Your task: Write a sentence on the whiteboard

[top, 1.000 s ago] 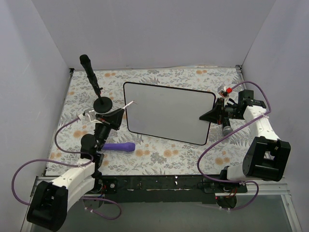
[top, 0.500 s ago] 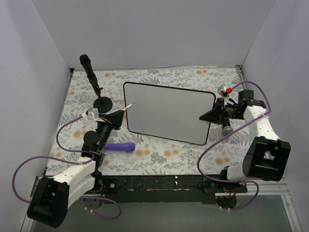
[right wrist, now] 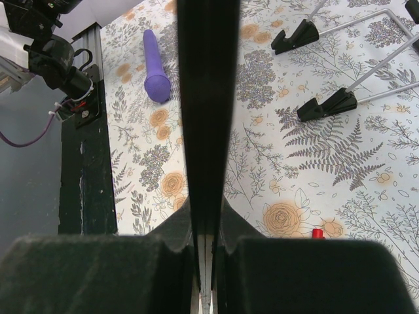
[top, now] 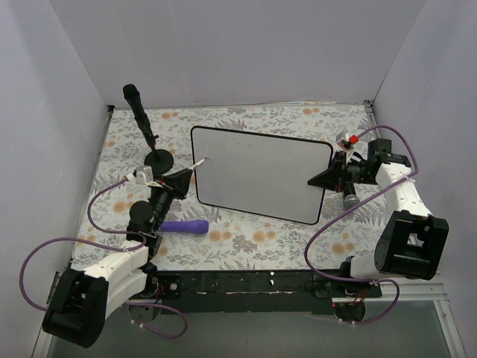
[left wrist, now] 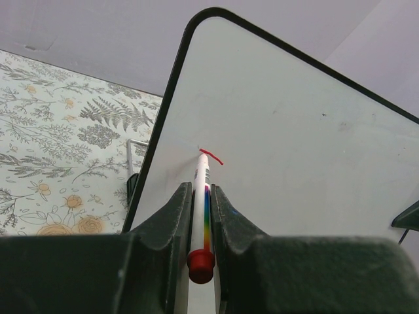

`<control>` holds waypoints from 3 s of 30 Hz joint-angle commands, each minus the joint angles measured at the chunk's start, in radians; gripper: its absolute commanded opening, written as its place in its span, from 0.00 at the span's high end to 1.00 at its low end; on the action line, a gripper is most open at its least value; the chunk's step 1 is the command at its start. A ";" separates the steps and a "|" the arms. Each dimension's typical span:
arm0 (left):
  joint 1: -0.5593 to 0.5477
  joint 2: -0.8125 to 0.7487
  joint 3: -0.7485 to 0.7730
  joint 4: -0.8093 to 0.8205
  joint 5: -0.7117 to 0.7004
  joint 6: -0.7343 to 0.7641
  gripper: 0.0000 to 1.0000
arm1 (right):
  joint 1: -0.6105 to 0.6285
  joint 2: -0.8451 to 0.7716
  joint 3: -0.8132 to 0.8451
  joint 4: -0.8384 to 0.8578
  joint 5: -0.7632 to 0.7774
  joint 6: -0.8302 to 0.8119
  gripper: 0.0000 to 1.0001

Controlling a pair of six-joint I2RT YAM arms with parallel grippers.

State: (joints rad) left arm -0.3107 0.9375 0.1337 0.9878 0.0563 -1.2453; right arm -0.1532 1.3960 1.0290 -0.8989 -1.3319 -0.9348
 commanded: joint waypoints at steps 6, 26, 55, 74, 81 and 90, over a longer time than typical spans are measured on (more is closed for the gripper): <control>0.004 0.000 0.037 0.003 -0.023 0.029 1.00 | 0.004 -0.002 0.013 -0.009 0.037 -0.027 0.99; 0.002 -0.097 0.009 -0.287 -0.012 -0.017 1.00 | 0.001 -0.006 0.013 -0.011 0.037 -0.025 0.99; 0.002 -0.186 0.050 -0.310 -0.001 -0.031 1.00 | 0.003 -0.011 0.016 -0.011 0.037 -0.024 0.99; 0.004 -0.126 0.081 -0.302 -0.021 -0.005 1.00 | 0.003 -0.008 0.017 -0.012 0.037 -0.024 0.99; 0.002 -0.102 0.080 -0.281 0.033 -0.022 1.00 | 0.003 -0.009 0.017 -0.012 0.037 -0.024 0.99; 0.002 -0.072 0.083 -0.256 0.102 -0.043 1.00 | 0.003 -0.011 0.017 -0.012 0.036 -0.024 0.99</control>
State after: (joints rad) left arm -0.3103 0.8486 0.1791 0.7231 0.1112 -1.2854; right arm -0.1558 1.3960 1.0290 -0.9192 -1.3273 -0.9142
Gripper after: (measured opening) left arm 0.109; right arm 0.098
